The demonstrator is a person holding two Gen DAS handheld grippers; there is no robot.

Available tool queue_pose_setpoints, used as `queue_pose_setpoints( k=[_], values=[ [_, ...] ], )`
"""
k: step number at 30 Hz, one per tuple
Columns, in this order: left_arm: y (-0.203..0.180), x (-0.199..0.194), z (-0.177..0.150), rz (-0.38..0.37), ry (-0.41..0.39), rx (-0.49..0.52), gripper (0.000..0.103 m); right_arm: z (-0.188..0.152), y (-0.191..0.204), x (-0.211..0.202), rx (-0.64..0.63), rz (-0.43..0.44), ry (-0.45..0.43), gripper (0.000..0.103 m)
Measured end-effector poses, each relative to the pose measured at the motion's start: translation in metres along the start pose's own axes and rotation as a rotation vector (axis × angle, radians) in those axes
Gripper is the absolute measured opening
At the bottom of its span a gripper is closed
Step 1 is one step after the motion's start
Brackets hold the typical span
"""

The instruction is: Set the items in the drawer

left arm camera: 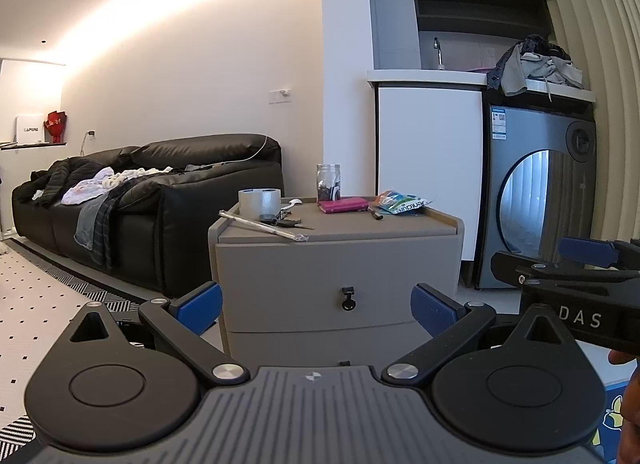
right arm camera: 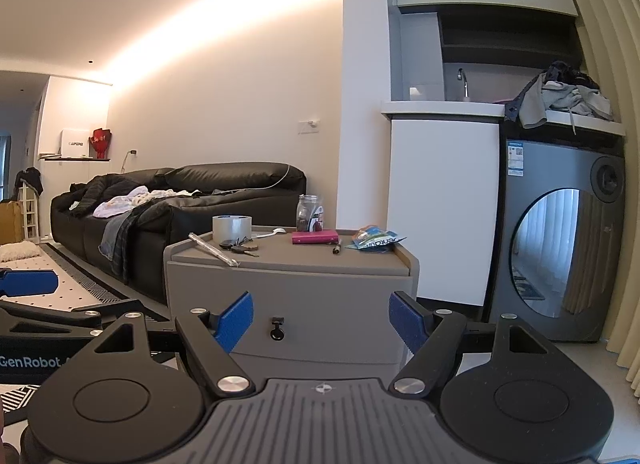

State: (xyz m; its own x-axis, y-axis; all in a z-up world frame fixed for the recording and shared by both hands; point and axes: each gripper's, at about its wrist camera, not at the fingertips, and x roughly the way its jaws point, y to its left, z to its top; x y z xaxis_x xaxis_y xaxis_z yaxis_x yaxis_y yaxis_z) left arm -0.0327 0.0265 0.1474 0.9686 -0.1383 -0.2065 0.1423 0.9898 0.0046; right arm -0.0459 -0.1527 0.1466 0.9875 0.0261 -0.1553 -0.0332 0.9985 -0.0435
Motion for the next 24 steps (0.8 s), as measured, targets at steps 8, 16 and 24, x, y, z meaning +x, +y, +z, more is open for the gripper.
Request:
queue_pose_setpoints(
  k=[8,16,24],
  values=[
    [-0.0047,0.0015,-0.0007,-0.002,0.01,0.011,0.103,-0.0009,-0.0031,-0.0009,0.004,0.001,0.003,0.078],
    [-0.0062,-0.0002,0.0,-0.012,0.005,0.017,0.103,-0.0018,-0.0037,-0.0024,0.001,-0.01,0.003,0.078],
    [-0.0101,0.0069,0.0044,-0.005,0.009,0.014,0.103,-0.0005,-0.0016,-0.0012,-0.002,0.0,0.0,0.078]
  ],
)
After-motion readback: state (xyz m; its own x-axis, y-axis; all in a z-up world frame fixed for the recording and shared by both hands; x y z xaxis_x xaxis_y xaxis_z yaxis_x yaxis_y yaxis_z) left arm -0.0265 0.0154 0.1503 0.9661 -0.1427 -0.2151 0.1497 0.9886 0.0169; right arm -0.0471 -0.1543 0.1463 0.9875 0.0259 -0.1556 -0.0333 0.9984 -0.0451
